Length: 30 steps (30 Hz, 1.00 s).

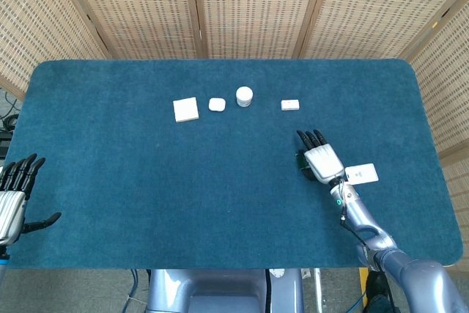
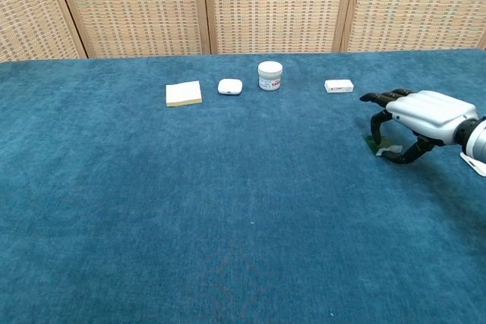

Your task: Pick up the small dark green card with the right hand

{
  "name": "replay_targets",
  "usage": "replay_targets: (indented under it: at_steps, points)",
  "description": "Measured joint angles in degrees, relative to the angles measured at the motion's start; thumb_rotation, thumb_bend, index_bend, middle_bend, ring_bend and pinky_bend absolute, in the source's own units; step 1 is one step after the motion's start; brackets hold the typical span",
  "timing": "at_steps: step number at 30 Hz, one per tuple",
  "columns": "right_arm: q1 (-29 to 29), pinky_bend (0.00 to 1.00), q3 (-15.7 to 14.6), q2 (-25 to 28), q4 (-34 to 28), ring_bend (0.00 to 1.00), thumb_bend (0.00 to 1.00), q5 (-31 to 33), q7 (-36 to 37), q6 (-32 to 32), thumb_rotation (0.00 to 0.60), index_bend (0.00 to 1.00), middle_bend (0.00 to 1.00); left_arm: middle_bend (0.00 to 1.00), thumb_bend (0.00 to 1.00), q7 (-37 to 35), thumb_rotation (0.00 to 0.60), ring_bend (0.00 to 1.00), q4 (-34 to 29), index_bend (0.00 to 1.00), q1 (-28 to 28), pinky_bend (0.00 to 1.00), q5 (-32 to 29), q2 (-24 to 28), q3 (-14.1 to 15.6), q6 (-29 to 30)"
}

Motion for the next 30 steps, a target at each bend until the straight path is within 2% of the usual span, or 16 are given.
replay_targets:
  at_steps: [5, 15, 30]
  points:
    - [0.0, 0.0, -0.2, -0.1, 0.2, 0.0, 0.52, -0.3, 0.4, 0.1, 0.6, 0.52, 0.01, 0.0, 0.0, 0.0, 0.6, 0.0, 0.0, 0.0, 0.0, 0.0, 0.0, 0.0, 0.0, -0.1]
    - [0.2, 0.0, -0.7, 0.0, 0.3, 0.0, 0.52, -0.7, 1.1, -0.3, 0.6, 0.61, 0.02, 0.0, 0.0, -0.2, 0.6, 0.0, -0.1, 0.0, -0.1, 0.0, 0.0, 0.1, 0.1, -0.2]
    - [0.8, 0.0, 0.1, -0.5, 1.4, 0.0, 0.52, -0.2, 1.1, -0.5, 0.6, 0.66, 0.04, 0.0, 0.0, -0.5, 0.6, 0.0, -0.1, 0.0, -0.3, 0.0, -0.2, 0.3, 0.1, -0.6]
